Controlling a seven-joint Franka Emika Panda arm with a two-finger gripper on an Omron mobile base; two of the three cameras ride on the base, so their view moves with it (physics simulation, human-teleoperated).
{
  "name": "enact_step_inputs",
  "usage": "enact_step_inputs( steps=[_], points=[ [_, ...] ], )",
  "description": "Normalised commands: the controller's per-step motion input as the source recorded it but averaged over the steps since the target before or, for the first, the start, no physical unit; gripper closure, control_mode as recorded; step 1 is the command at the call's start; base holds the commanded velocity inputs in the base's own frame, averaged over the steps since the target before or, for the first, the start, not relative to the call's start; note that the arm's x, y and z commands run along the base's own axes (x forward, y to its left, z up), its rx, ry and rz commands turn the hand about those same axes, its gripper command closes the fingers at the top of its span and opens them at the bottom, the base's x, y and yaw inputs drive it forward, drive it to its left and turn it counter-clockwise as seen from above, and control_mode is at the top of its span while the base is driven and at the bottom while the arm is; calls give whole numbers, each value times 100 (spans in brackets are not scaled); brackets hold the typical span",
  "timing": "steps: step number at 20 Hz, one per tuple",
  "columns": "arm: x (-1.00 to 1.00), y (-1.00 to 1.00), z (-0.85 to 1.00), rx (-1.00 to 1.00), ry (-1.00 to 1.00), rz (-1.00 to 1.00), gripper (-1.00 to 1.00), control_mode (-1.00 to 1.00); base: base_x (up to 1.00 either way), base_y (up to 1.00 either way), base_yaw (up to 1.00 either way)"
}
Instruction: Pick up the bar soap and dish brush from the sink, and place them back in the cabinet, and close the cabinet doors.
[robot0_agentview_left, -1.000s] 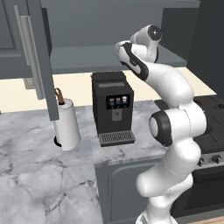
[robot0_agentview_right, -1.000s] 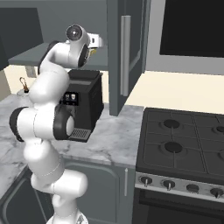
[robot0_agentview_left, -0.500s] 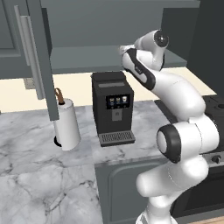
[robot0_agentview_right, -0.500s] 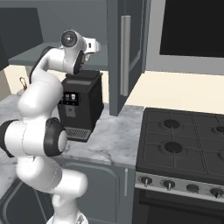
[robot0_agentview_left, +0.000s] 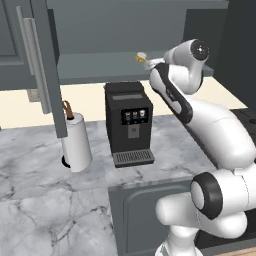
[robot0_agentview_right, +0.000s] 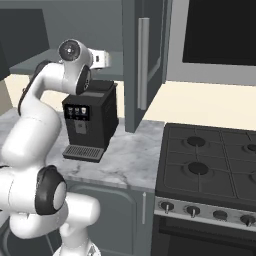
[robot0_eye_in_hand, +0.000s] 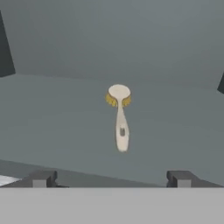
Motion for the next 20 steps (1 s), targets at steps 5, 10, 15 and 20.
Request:
enact_step_inputs(
  steps=[5,10,15,20],
  points=[
    [-83,0,3,0,13,-5,-100,-100,0,0,0],
    [-74,0,16,0,18,-5,-100,-100,0,0,0],
    [-69,0,7,0,21,-1,-100,-100,0,0,0],
    [-70,0,0,0,17,0,-100,-100,0,0,0]
  ],
)
